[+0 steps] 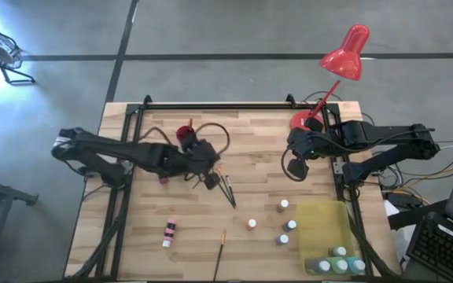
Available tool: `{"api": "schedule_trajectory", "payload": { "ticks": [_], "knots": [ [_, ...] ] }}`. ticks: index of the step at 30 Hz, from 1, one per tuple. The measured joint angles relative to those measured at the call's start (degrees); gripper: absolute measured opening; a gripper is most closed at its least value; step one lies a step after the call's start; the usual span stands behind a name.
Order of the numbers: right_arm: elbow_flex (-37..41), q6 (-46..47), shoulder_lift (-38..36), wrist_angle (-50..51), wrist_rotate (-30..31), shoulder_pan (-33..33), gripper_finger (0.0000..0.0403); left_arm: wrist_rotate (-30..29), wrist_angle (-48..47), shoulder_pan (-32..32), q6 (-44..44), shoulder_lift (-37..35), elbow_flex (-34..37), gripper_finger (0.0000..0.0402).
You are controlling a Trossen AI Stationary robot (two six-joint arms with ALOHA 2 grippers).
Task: Pick & Place Paint Supplies
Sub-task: Put the black paint brush into the pink cup
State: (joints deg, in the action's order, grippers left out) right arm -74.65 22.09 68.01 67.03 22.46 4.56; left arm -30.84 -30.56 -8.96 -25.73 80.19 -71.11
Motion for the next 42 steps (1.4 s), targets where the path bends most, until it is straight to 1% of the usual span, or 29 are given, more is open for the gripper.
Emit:
{"api": "schedule_trajectory", "payload": {
  "ticks": [2,5,7,9,12,18,20,22,24,28,30,33,37,42],
  "knots": [
    [0.0,0.0,0.0,0.0,0.0,0.0,0.0008,-5.7,0.6,0.1,2.7,-1.7,0.1,0.0000],
    [0.0,0.0,0.0,0.0,0.0,0.0,0.0008,-16.4,1.2,0.1,7.1,-3.7,0.2,0.0000],
    [0.0,0.0,0.0,0.0,0.0,0.0,0.0008,-21.9,2.1,0.3,10.4,-4.8,0.2,0.0000],
    [0.0,0.0,0.0,0.0,0.0,0.0,0.0008,-24.7,3.5,1.1,13.6,-5.6,0.2,0.0000],
    [0.0,0.0,0.0,0.0,0.0,0.0,0.0008,-25.2,5.3,3.2,18.1,-6.4,0.2,0.0000],
    [0.0,0.2,0.0,0.0,0.0,0.0,0.0008,-24.9,8.6,10.4,25.2,-7.3,0.2,0.0000],
    [0.0,0.2,0.0,0.0,0.0,0.0,0.0008,-23.0,9.4,13.3,26.1,-7.6,0.2,0.0000],
    [0.0,0.2,0.0,0.0,0.0,0.0,0.0008,-19.2,10.3,16.5,26.2,-8.0,0.5,0.0000],
    [0.0,0.2,0.0,0.0,0.0,0.0,0.0008,-14.3,13.7,19.4,27.1,-8.6,1.9,0.0000],
    [0.0,0.2,0.0,0.0,0.0,0.0,0.0008,-4.1,26.0,24.2,30.6,-10.6,8.5,0.0000],
    [0.0,0.3,0.0,0.1,0.0,0.0,0.0008,-1.7,30.9,25.8,31.5,-12.0,12.3,0.0000],
    [0.0,0.4,0.0,0.2,0.0,0.0,0.0008,-1.2,36.0,27.0,31.7,-14.6,17.6,0.0000],
    [0.0,0.3,0.0,0.2,-0.1,0.0,0.0008,-1.1,40.6,27.1,31.7,-18.9,23.5,0.0000],
    [0.0,0.2,0.0,0.2,-0.1,0.0,0.0008,-1.2,49.1,27.4,31.7,-24.0,31.3,0.0000]
  ]
}}
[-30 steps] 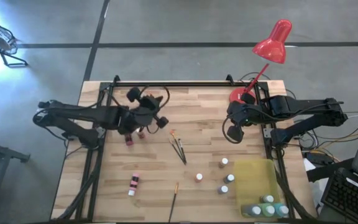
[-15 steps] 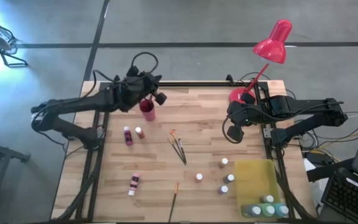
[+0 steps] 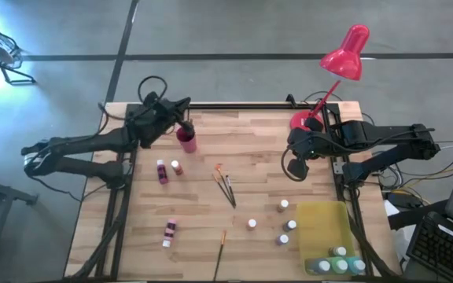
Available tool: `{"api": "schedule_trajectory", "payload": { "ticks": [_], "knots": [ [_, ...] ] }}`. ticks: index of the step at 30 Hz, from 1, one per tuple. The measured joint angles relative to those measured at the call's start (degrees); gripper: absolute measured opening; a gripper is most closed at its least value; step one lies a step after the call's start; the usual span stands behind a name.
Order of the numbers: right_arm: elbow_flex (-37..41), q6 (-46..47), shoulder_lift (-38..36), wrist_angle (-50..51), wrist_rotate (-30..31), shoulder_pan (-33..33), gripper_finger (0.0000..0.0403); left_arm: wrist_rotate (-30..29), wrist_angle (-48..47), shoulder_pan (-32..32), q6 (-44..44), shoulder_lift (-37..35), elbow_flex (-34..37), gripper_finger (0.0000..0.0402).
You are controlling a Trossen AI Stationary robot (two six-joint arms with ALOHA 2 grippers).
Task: Pick & Place Paint Supplies
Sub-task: Put the black paint brush into the pink cup
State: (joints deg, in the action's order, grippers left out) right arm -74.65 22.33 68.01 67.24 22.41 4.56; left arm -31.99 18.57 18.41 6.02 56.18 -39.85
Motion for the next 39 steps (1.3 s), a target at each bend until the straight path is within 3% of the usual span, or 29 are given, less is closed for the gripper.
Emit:
{"api": "schedule_trajectory", "payload": {
  "ticks": [9,29,39],
  "knots": [
    [0.0,0.0,0.0,0.0,0.0,0.0,0.0008,2.6,13.2,1.2,-1.1,-2.4,11.2,0.0000],
    [0.0,0.1,0.0,-0.1,0.0,0.0,0.0008,2.7,14.4,1.4,-7.7,-1.9,20.7,0.0000],
    [0.0,0.2,0.0,-0.1,0.0,0.0,0.0008,4.9,14.4,1.4,-7.6,-0.9,21.5,0.0000]
  ]
}}
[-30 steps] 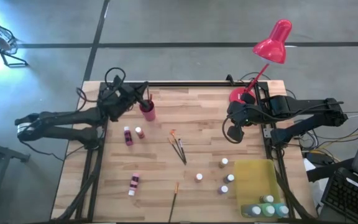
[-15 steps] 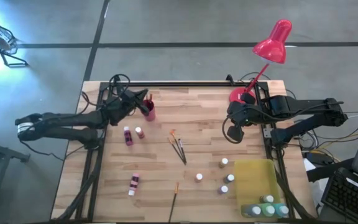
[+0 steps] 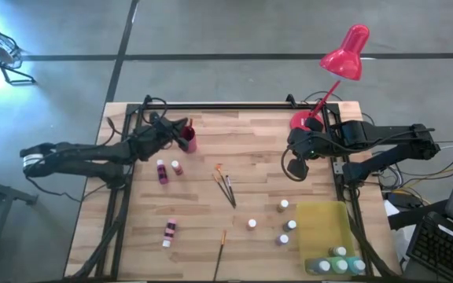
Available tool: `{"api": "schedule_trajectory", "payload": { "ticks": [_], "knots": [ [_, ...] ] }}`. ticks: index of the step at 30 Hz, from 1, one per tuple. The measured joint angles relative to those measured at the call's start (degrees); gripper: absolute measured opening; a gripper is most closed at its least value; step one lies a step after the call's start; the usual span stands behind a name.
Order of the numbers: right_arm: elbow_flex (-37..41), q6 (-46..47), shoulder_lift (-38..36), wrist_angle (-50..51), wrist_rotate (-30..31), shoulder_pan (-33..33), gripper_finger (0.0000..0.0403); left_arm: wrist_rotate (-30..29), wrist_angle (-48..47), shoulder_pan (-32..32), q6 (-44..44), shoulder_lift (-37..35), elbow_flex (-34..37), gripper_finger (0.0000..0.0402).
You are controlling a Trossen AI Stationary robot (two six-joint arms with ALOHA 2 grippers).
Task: Pick & Place Paint Supplies
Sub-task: Put the black paint brush into the pink cup
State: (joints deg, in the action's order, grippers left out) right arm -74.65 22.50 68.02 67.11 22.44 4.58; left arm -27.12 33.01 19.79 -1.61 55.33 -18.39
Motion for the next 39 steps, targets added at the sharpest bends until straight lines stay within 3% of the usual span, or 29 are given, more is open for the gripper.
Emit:
{"api": "schedule_trajectory", "payload": {
  "ticks": [21,39],
  "knots": [
    [0.0,0.0,0.0,0.0,0.0,0.0,0.0008,0.8,0.1,0.0,-0.9,7.1,0.0,0.0002],
    [0.0,0.0,0.0,0.0,-0.1,0.0,0.0008,2.3,-6.3,0.0,-2.5,6.4,-4.2,0.0103]
  ]
}}
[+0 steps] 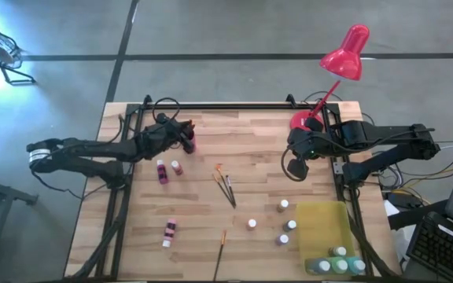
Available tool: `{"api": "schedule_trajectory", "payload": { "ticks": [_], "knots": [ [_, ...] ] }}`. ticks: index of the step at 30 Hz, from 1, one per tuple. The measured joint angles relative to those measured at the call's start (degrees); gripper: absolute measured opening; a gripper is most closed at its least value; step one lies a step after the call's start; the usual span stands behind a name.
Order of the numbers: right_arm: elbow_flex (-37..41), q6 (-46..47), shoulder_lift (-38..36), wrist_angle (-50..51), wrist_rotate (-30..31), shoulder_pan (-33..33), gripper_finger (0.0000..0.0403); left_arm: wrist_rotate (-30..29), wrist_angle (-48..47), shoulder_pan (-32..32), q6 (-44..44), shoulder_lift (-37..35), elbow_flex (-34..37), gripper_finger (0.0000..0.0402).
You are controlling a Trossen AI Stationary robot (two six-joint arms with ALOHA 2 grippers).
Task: Pick & Place Paint Supplies
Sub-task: Put the black paint brush into the pink cup, then put the yellow paint bottle into the yellow bin
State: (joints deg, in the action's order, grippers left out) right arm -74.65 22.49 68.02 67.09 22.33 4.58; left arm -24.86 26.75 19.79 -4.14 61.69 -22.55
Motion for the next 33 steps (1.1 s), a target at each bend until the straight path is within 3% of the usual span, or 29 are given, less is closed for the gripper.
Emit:
{"api": "schedule_trajectory", "payload": {
  "ticks": [7,13,21,28,33],
  "knots": [
    [0.0,0.0,0.0,0.0,0.0,0.0,0.0008,0.1,-8.1,0.0,0.0,-0.2,-7.0,0.0128],
    [0.0,0.0,0.0,0.0,0.0,0.0,0.0008,2.1,-19.0,0.0,0.5,-1.2,-17.0,0.0128],
    [0.0,0.0,0.0,0.0,0.0,0.0,0.0008,9.2,-32.5,-0.2,1.0,-2.3,-29.4,0.0127],
    [0.0,0.0,0.0,-0.2,-0.1,0.0,0.0008,12.5,-33.8,-2.4,-1.0,-4.9,-32.5,0.0126],
    [0.0,0.0,0.1,-0.7,-7.4,0.0,0.0008,15.1,-33.7,-5.1,-2.2,-7.3,-33.2,0.0126]
  ]
}}
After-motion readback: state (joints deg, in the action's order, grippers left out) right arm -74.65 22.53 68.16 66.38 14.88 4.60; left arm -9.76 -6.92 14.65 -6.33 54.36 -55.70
